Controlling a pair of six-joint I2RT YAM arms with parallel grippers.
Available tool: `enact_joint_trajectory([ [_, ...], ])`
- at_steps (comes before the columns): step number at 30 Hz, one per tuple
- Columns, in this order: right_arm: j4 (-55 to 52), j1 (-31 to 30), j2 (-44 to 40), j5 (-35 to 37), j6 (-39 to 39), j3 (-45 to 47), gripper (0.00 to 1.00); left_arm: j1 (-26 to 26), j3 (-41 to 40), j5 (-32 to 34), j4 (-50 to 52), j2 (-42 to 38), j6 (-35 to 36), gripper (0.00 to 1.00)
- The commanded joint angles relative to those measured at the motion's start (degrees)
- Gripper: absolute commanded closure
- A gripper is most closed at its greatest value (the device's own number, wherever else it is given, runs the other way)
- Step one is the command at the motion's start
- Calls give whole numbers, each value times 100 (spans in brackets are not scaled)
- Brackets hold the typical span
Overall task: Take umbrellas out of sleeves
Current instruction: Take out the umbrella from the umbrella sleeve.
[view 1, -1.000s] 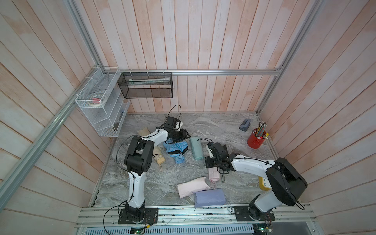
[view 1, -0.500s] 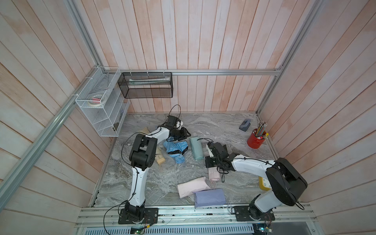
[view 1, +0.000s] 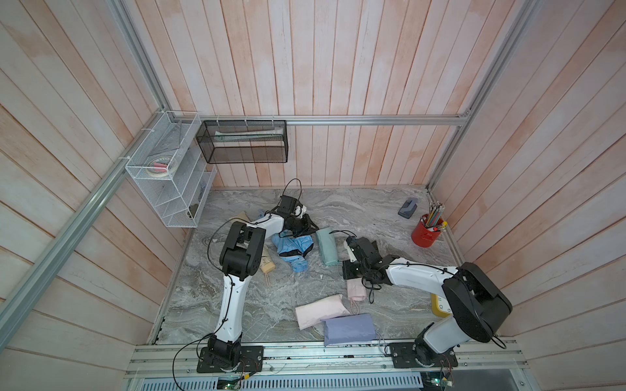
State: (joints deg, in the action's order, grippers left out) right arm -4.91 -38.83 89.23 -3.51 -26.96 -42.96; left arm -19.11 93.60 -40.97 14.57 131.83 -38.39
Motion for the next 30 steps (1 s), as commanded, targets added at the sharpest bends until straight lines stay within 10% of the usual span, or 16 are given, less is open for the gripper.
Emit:
enact_joint_trajectory([
  [1,-23,34,-100,-20,33,104,100,22,18,-82,-147,-8,-10,92],
  [30,67,42,-106,-119,-29,233,100,519,-615,115,-200,-620,244,100],
])
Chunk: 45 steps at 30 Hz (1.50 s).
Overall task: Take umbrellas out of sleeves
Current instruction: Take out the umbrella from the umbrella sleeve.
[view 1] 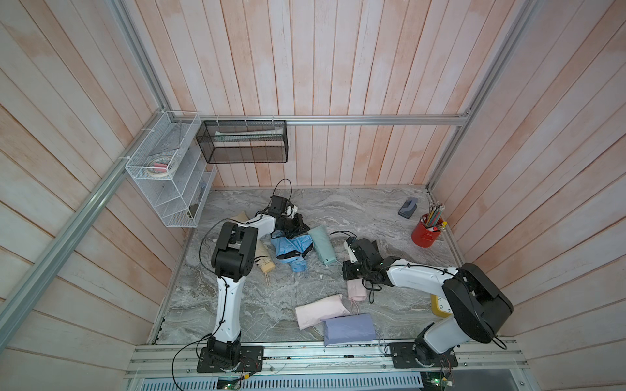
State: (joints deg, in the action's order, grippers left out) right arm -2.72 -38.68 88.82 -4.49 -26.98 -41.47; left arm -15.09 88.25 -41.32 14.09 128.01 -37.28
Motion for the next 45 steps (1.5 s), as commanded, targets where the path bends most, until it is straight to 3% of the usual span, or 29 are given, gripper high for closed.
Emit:
enact_joint_trajectory([
  [1,-152,27,-65,-17,-34,83,100,135,-84,151,-152,-241,133,100],
  [36,-106,26,-368,30,-79,364,100,199,472,109,60,-65,124,99],
  [41,-106,25,-332,24,-57,305,100,151,688,192,309,-61,345,62],
  [45,-111,26,-306,10,-29,267,100,11,1394,545,997,28,961,57],
])
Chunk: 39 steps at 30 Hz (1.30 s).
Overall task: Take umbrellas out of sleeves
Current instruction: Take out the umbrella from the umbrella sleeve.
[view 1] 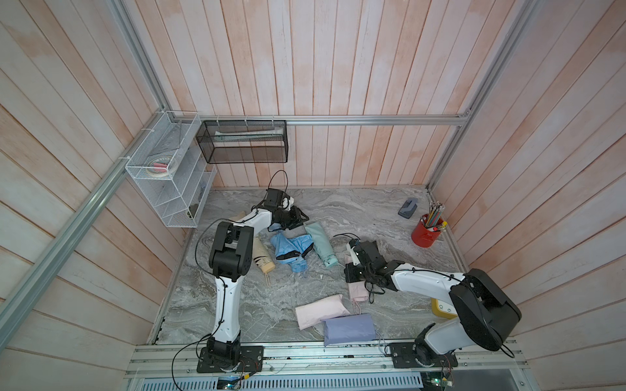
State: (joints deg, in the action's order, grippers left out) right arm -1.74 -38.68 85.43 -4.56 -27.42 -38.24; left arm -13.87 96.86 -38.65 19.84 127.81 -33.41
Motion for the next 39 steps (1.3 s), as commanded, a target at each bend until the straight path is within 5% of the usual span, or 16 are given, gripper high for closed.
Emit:
enact_joint_trajectory([
  [1,-211,26,38,16,17,-64,100,-156,778,352,612,115,767,57],
  [11,-224,23,97,-1,50,-149,100,-695,3910,1878,3305,1752,2432,56],
  [27,-196,25,79,26,-44,-44,100,-890,2704,1825,2891,1513,2568,48],
  [33,-197,27,36,49,-68,1,100,-892,2331,1657,2686,1352,2500,86],
  [39,-165,27,27,50,-97,55,100,-889,2385,1642,2670,1343,2442,95],
])
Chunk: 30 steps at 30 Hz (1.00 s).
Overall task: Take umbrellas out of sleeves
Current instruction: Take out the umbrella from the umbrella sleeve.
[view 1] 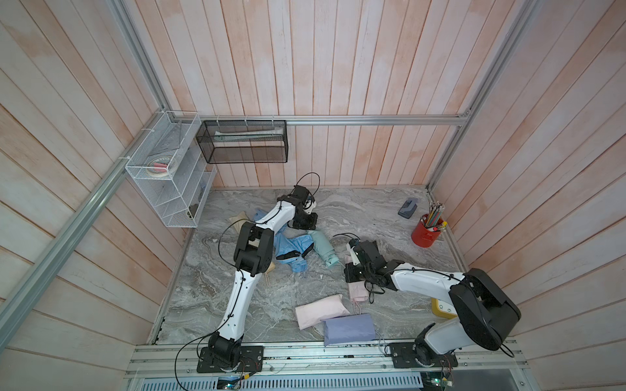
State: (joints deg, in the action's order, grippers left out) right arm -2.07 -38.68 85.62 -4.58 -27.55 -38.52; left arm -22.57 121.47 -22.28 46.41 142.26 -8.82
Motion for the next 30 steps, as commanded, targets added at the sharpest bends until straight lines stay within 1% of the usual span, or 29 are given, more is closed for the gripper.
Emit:
enact_joint_trajectory([
  [1,-118,27,-2,52,-91,99,100,-17,-62,7,13,-111,-30,97],
  [3,-92,23,-11,56,-97,130,100,-20,-20,34,22,-125,-49,100],
  [14,-57,19,-142,3,-137,264,100,15,616,401,311,-20,-10,100],
  [30,-30,26,-204,-17,-145,319,100,69,804,511,347,7,-45,100],
])
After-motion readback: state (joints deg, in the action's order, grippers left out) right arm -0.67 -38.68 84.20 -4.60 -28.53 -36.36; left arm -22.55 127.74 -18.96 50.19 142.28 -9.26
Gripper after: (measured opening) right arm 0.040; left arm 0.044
